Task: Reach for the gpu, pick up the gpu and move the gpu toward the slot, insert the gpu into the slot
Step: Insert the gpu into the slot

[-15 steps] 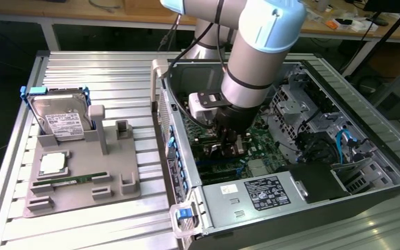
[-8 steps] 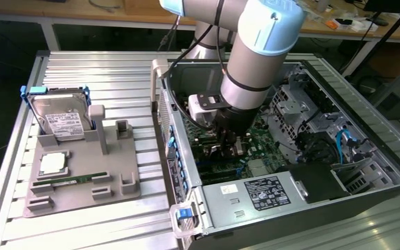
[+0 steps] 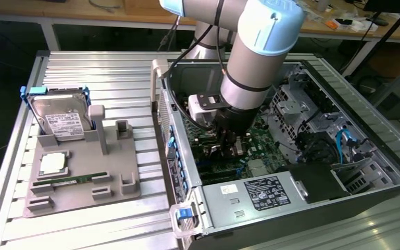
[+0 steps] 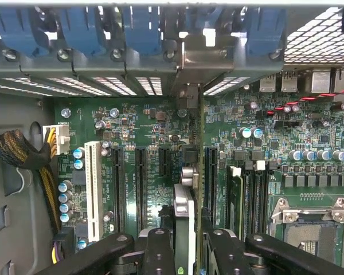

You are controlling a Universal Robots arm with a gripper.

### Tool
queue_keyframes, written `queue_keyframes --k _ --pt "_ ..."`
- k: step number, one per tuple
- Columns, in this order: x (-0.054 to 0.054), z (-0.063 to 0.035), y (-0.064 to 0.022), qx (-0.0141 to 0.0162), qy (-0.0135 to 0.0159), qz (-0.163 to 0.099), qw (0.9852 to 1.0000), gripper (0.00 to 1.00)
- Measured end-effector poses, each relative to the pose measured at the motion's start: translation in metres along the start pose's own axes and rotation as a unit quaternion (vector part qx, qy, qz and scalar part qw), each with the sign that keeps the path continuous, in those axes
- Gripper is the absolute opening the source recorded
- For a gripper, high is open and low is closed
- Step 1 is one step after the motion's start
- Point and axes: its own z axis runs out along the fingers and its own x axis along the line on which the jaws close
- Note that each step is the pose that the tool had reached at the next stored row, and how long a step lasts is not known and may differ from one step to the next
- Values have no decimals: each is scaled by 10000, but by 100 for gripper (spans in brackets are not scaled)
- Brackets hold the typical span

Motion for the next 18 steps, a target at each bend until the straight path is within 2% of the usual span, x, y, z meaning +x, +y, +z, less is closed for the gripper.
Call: queue_keyframes --k 18 --pt "1 55 5 0 0 0 10000 27"
